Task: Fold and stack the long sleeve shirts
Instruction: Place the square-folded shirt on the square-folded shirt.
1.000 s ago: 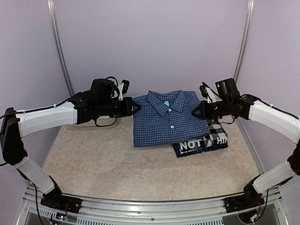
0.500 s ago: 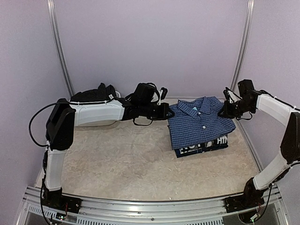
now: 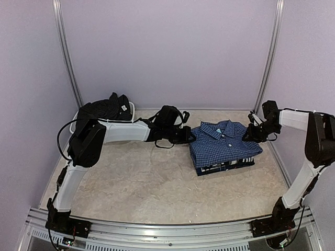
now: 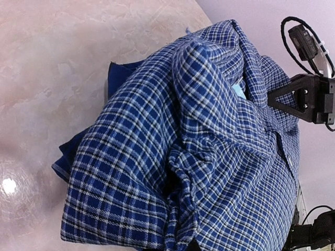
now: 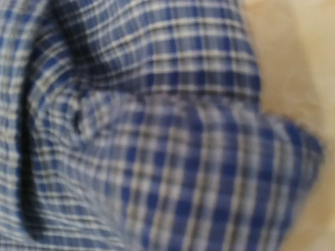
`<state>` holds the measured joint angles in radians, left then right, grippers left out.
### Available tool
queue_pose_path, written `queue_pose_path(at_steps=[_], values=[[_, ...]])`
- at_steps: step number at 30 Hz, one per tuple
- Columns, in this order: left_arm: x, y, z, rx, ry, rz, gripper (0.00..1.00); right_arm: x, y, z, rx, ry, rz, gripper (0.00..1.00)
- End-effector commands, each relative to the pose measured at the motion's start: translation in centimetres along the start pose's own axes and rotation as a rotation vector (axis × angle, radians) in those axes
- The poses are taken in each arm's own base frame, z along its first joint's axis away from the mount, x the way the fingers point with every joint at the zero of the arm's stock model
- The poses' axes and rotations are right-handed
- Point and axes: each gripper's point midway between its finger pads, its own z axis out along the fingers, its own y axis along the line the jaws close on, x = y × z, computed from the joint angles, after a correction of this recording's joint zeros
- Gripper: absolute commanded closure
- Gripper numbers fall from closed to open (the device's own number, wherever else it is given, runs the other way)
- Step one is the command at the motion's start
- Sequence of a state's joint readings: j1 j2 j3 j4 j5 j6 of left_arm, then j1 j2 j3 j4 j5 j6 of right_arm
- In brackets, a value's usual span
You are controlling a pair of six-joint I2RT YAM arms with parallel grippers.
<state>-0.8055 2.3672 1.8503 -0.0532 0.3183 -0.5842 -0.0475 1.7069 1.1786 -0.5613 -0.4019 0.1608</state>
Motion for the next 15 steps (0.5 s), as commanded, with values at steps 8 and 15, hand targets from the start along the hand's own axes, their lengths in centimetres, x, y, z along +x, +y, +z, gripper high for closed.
queue_pose_path(at_steps=[8, 15], values=[[-2.1, 2.1, -1.8, -0.018, -0.061, -0.022, 0.52, -3.2, -2.6, -5.0, 0.221, -0.132, 0.011, 0.31], [-4.3, 0.8, -8.1, 0.008, -0.167, 0.003, 0.27, -3.7, 1.1, -9.5, 0.211, -0.270, -0.057, 0.16]])
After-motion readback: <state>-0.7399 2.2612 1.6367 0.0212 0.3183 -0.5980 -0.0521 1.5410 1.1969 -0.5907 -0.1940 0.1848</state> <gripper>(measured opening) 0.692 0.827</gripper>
